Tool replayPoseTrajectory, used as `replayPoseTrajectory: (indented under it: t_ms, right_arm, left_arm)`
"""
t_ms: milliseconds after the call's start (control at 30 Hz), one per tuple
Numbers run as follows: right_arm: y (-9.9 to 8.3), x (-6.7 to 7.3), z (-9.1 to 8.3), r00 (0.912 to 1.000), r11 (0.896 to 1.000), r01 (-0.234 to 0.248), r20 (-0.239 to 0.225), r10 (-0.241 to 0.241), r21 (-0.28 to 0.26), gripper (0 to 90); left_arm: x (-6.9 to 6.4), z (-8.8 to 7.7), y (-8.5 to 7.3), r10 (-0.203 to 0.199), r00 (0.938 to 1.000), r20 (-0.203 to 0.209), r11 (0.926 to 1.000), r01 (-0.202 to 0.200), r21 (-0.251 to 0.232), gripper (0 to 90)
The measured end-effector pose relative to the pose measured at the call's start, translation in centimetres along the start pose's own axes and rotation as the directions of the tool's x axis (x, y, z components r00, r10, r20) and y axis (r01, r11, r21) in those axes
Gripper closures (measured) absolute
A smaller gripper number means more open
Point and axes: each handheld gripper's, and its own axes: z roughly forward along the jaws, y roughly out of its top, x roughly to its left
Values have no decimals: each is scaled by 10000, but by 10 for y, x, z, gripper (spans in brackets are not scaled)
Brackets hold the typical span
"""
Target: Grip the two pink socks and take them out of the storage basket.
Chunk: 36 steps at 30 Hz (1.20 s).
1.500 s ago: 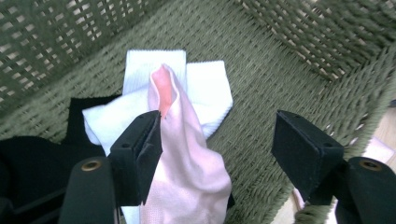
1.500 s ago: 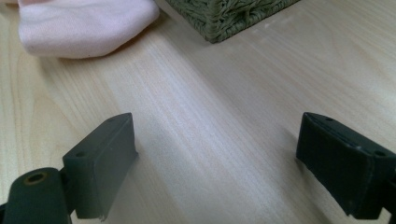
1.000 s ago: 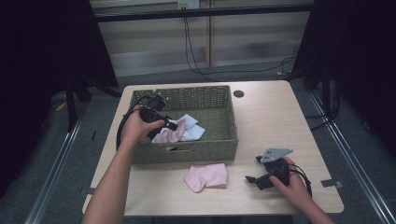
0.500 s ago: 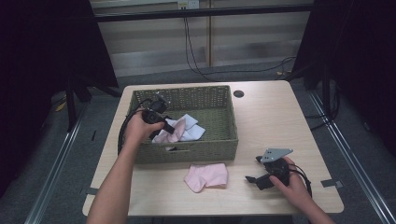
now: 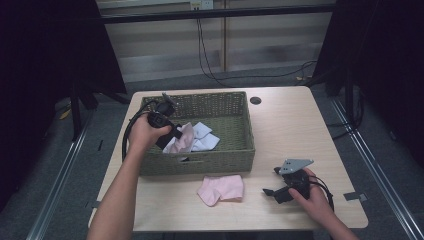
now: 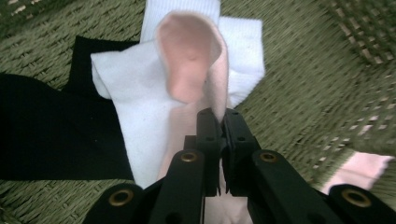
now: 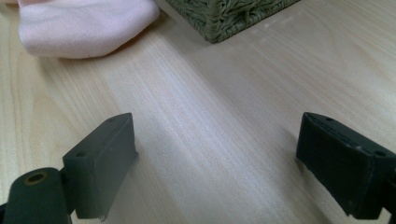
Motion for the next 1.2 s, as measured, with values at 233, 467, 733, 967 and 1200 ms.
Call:
replayPoseTrajectory:
  t_ms: [233, 467, 733, 967, 1200]
  right_arm:
    - [0, 0, 0, 10000, 10000, 2, 0, -2, 0, 110]
    - [0, 0, 0, 10000, 10000, 2, 0, -2, 0, 111]
    - [0, 0, 0, 10000, 10000, 11, 0, -11, -5, 110]
    - [0, 0, 0, 10000, 10000, -15, 4, 15, -16, 110]
    - [0, 0, 0, 10000, 10000, -15, 5, 15, -18, 111]
  left_arm:
    - [-7, -18, 6, 186, 9998, 124, 9998, -184, -112, 867]
    - [-15, -31, 9, 291, 9993, 222, 9993, -286, -235, 866]
    - [-20, -42, 11, 320, 9991, 271, 9994, -316, -143, 866]
    - [-24, -51, 14, 314, 9984, 465, 9991, -301, -292, 867]
    - [-29, -61, 16, 420, 9977, 529, 9986, -401, -356, 866]
